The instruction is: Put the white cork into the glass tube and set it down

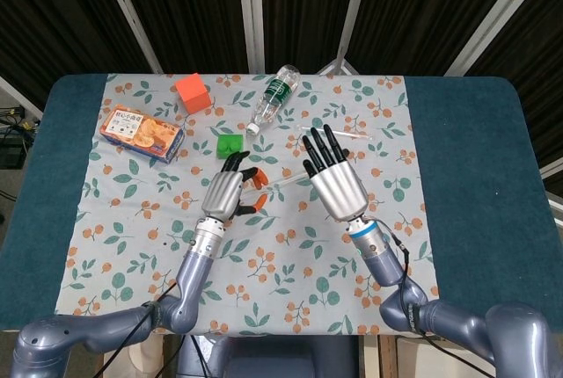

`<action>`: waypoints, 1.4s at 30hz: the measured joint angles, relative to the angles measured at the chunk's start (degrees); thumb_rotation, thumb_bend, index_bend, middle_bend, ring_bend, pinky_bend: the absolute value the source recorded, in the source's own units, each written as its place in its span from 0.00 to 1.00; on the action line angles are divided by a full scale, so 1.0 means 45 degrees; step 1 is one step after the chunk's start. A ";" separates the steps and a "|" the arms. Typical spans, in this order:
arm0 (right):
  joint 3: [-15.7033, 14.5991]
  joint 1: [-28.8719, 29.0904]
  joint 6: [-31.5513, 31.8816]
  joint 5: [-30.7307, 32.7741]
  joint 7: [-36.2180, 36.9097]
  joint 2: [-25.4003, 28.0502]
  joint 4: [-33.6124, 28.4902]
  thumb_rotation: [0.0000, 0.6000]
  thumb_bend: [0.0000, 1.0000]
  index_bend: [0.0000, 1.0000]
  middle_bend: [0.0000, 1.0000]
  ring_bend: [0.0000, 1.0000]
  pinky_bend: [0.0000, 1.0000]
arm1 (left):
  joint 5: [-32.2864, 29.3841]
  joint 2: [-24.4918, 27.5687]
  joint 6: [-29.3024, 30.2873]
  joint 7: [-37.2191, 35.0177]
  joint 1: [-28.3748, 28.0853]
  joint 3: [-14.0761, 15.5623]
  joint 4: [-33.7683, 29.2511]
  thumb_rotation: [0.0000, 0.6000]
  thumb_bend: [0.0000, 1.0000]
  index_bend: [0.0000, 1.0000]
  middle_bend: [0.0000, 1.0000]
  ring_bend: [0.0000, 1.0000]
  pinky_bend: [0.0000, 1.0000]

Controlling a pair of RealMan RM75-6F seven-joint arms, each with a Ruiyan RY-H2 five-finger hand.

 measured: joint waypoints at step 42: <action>-0.0059 -0.0459 -0.0116 0.0349 -0.0404 0.0624 -0.0708 1.00 0.44 0.05 0.04 0.00 0.00 | 0.0073 -0.0020 0.0228 0.0113 0.0058 -0.0094 -0.0305 1.00 0.75 0.53 0.59 0.09 0.00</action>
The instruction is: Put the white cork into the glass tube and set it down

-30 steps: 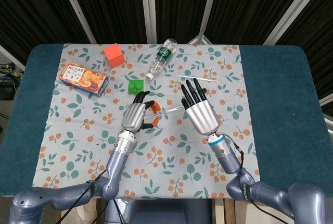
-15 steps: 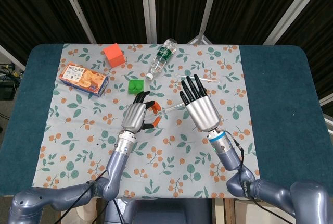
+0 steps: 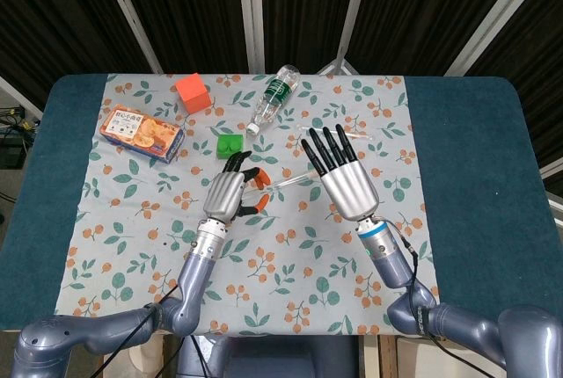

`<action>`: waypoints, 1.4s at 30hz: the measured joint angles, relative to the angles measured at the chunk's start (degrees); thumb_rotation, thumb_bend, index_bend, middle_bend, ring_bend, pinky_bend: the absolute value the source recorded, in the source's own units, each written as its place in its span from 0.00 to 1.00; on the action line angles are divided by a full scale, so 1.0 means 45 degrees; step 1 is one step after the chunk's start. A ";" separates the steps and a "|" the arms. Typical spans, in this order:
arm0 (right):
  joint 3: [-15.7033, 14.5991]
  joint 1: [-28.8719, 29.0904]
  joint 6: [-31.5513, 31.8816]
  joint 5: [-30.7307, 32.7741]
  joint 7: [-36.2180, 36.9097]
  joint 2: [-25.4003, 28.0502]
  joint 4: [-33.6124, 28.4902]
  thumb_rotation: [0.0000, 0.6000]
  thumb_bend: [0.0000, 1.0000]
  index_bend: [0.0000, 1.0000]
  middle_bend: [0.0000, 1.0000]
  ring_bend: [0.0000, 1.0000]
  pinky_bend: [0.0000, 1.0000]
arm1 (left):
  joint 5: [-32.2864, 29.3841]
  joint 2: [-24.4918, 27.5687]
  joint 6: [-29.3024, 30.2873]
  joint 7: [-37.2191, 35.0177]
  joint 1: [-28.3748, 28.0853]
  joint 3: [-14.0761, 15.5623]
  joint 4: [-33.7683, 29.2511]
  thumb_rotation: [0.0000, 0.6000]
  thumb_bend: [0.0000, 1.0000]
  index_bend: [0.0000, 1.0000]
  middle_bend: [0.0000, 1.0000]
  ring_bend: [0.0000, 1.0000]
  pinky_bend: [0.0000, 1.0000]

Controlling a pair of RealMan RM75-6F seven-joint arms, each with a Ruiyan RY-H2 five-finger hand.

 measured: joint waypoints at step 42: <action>0.0293 -0.0619 -0.0034 0.1035 -0.0403 0.0836 -0.0496 1.00 0.44 0.05 0.02 0.00 0.00 | 0.1318 0.1610 -0.0710 -0.0407 0.0980 0.2185 0.0272 1.00 0.77 0.54 0.60 0.10 0.00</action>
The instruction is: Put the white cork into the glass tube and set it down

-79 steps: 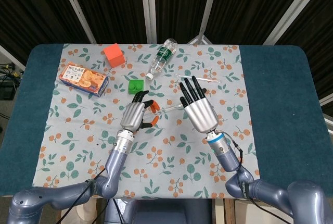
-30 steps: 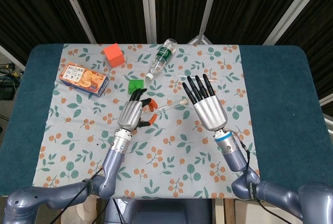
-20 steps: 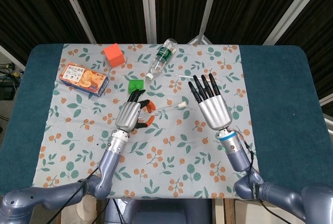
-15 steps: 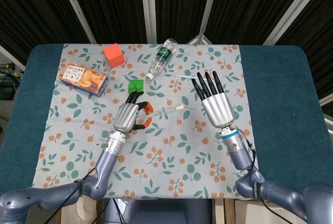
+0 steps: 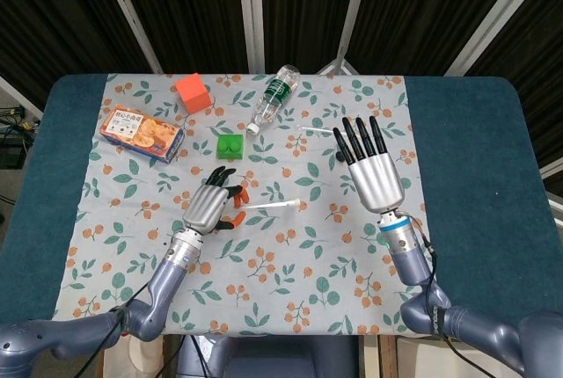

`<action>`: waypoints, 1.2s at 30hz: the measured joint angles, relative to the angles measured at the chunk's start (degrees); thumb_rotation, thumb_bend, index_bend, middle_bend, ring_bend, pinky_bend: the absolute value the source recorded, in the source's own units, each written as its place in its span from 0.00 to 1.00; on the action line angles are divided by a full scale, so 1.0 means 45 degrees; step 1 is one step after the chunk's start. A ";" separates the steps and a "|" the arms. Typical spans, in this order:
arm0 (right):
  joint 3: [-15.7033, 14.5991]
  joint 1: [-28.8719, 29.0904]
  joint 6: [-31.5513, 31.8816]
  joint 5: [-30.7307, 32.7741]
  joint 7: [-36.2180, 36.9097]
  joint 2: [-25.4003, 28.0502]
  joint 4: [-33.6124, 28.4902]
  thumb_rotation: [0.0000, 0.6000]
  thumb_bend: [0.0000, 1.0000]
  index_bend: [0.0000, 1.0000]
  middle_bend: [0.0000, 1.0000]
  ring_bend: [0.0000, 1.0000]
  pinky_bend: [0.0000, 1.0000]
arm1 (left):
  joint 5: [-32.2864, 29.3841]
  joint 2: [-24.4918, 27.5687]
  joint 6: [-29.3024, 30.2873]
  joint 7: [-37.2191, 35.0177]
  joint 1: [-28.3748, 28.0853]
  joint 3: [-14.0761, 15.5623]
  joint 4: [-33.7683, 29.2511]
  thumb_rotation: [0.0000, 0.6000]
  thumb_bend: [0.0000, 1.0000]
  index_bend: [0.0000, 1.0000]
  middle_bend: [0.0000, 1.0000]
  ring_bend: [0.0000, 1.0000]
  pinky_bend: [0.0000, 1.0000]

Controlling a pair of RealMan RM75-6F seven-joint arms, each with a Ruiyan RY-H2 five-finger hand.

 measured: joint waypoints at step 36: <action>-0.0212 -0.0522 0.0335 0.0138 0.0307 0.0401 -0.0747 1.00 0.44 0.04 0.02 0.00 0.00 | -0.0893 0.0717 -0.0640 0.2215 0.0434 0.0109 -0.0565 1.00 0.13 0.15 0.21 0.03 0.00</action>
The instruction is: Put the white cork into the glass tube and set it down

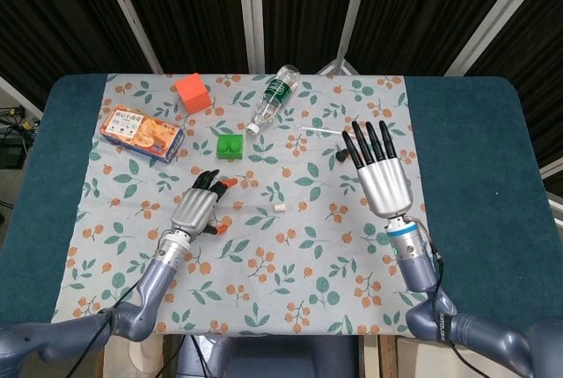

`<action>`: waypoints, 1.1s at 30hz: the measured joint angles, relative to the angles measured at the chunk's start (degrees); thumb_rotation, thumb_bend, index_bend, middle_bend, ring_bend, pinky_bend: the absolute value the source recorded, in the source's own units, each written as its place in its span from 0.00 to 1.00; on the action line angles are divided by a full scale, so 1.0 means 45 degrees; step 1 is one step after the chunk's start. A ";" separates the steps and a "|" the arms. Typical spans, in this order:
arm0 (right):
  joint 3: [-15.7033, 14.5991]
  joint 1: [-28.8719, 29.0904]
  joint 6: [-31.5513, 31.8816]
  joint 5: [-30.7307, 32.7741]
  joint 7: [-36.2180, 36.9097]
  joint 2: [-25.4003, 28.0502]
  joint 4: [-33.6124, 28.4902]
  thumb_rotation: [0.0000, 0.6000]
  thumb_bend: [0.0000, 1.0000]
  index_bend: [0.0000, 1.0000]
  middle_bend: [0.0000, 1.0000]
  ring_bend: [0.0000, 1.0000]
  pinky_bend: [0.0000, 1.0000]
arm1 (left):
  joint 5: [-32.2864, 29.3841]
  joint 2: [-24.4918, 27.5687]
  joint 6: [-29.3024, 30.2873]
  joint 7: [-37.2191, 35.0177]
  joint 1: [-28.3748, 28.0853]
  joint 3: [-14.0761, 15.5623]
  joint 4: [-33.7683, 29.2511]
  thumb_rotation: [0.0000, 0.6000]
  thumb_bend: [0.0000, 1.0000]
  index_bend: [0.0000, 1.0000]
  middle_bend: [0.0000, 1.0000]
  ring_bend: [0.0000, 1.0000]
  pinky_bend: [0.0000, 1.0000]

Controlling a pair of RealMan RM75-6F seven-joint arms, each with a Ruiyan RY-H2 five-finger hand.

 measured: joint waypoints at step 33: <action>-0.2952 -0.6504 0.2987 -0.0124 0.6136 0.6124 -0.4948 1.00 0.24 0.00 0.00 0.00 0.00 | 0.3199 0.7975 0.7611 -0.1093 0.6677 0.3297 -0.5617 1.00 0.10 0.08 0.09 0.00 0.00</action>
